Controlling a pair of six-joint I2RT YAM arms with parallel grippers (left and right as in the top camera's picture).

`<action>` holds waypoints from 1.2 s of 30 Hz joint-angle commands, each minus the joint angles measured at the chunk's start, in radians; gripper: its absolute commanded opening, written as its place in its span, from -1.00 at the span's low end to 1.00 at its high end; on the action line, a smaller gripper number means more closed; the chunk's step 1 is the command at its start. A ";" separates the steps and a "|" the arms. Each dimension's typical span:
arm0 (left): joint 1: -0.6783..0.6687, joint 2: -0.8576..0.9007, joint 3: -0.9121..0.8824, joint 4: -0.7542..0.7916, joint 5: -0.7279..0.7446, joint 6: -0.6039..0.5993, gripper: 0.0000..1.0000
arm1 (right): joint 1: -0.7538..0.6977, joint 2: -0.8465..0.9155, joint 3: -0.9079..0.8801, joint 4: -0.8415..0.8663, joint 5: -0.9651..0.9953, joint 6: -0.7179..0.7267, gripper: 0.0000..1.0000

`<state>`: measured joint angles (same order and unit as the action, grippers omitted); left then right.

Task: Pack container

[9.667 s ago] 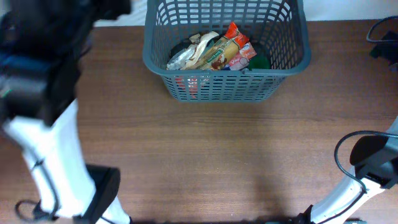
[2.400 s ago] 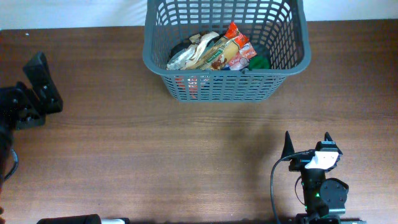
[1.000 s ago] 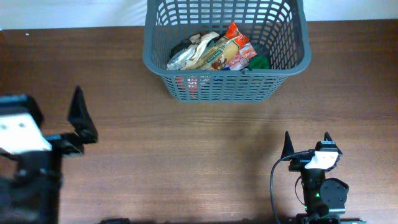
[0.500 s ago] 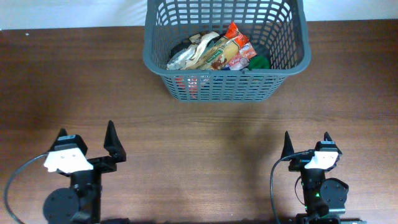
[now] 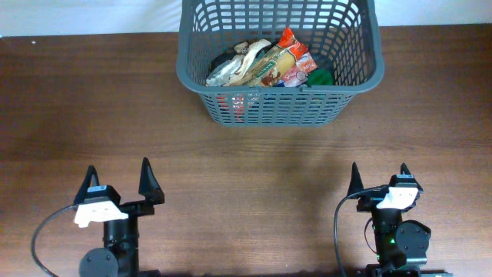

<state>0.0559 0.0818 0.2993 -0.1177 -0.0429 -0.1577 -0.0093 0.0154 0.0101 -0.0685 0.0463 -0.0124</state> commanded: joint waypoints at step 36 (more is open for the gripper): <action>0.006 -0.077 -0.291 0.043 0.111 0.016 0.99 | 0.009 -0.012 -0.005 -0.011 -0.002 -0.007 0.97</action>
<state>0.0559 0.0154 0.0185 -0.0681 0.0502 -0.1658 -0.0093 0.0154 0.0101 -0.0685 0.0463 -0.0116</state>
